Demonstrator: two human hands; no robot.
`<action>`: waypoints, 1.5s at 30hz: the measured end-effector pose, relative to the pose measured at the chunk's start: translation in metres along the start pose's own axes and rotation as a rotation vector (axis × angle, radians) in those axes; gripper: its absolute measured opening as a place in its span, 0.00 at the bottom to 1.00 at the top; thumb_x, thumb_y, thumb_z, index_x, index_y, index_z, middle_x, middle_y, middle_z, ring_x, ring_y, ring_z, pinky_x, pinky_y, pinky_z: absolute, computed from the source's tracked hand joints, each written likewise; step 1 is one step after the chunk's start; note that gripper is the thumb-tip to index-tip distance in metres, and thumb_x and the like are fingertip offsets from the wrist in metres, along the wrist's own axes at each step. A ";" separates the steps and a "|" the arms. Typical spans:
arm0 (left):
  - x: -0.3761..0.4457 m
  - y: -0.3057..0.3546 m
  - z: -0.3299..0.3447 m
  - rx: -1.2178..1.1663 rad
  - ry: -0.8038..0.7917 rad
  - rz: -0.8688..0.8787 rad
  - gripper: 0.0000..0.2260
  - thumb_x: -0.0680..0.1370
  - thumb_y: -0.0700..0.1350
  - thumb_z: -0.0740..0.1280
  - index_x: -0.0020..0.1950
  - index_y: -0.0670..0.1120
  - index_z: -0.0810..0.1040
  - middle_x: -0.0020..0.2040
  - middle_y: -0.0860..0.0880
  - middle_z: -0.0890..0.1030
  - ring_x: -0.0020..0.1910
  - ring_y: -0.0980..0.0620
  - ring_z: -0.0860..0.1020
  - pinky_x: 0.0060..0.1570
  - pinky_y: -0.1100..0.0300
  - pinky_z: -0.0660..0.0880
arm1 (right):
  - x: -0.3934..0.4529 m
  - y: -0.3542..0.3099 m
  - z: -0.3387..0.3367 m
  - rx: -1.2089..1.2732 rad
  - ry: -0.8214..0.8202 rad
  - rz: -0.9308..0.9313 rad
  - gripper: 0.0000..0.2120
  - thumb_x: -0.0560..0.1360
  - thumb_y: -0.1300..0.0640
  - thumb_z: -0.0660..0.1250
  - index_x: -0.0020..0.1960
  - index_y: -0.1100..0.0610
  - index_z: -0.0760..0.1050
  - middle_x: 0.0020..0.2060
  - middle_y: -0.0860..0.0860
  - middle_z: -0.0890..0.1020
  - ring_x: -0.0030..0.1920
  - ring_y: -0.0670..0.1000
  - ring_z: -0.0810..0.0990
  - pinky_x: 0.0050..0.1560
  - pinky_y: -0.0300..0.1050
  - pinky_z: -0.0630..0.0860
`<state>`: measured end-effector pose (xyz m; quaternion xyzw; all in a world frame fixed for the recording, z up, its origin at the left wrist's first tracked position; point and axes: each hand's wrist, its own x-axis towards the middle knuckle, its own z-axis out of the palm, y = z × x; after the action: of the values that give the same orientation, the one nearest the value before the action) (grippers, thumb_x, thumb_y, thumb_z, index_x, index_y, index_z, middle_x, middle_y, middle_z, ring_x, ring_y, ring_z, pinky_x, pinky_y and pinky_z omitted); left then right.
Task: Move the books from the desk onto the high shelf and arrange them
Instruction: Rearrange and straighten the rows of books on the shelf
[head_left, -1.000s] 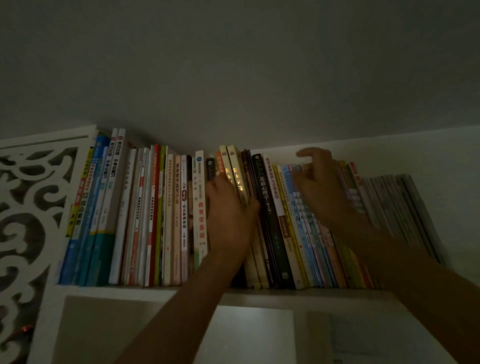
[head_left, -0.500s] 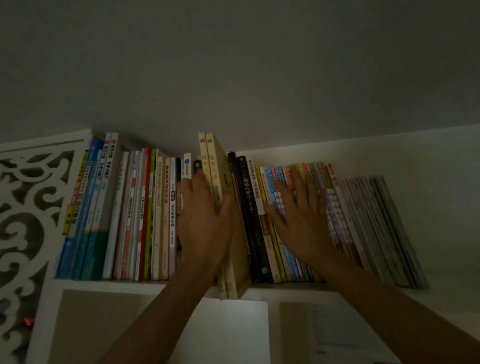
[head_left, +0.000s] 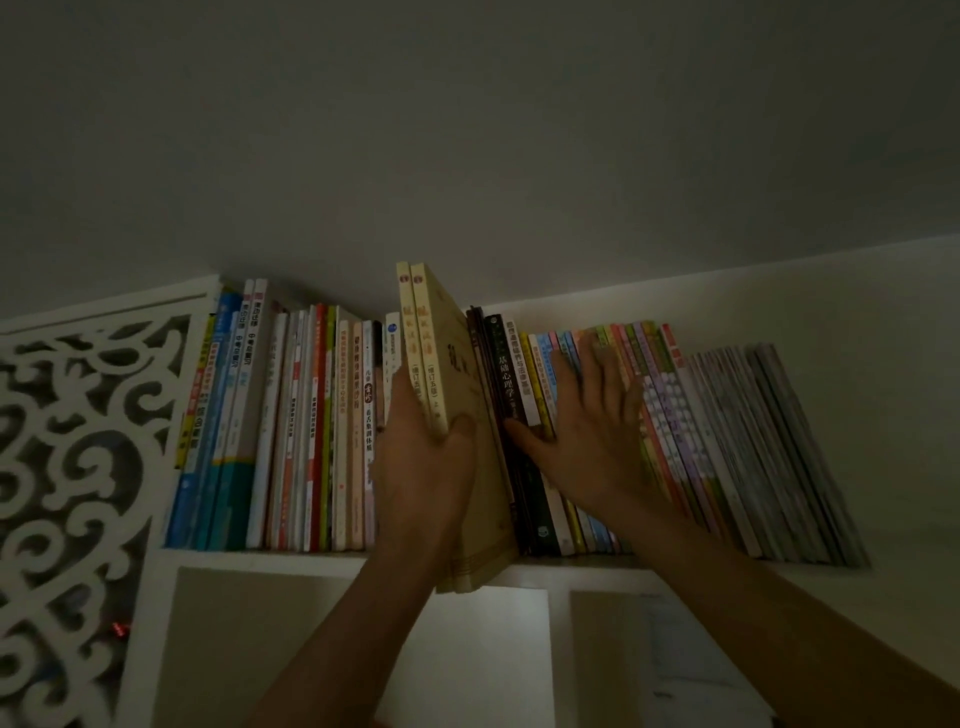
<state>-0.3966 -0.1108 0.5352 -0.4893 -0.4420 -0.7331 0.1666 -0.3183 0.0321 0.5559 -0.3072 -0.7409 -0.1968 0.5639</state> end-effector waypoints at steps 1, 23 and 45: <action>-0.001 0.002 -0.005 -0.014 -0.007 0.008 0.25 0.77 0.39 0.63 0.72 0.50 0.60 0.64 0.50 0.72 0.60 0.51 0.73 0.51 0.53 0.75 | 0.000 0.001 0.000 0.015 0.001 -0.005 0.44 0.68 0.29 0.46 0.77 0.51 0.41 0.76 0.54 0.39 0.75 0.54 0.34 0.71 0.58 0.32; -0.008 0.052 -0.043 -0.106 0.045 0.050 0.19 0.77 0.38 0.64 0.62 0.55 0.66 0.55 0.56 0.74 0.49 0.58 0.75 0.39 0.63 0.74 | -0.002 0.002 -0.008 -0.049 -0.048 -0.209 0.20 0.80 0.42 0.46 0.72 0.37 0.59 0.76 0.51 0.38 0.73 0.57 0.30 0.66 0.59 0.24; 0.024 0.035 -0.044 -0.110 0.039 0.027 0.21 0.76 0.36 0.62 0.67 0.50 0.65 0.57 0.52 0.73 0.51 0.54 0.75 0.40 0.61 0.76 | 0.000 0.017 -0.005 -0.088 0.061 -0.238 0.25 0.76 0.39 0.42 0.67 0.40 0.68 0.76 0.53 0.55 0.75 0.62 0.48 0.69 0.59 0.34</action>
<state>-0.4090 -0.1612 0.5674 -0.4893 -0.3909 -0.7634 0.1578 -0.3037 0.0411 0.5559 -0.2353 -0.7452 -0.3041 0.5448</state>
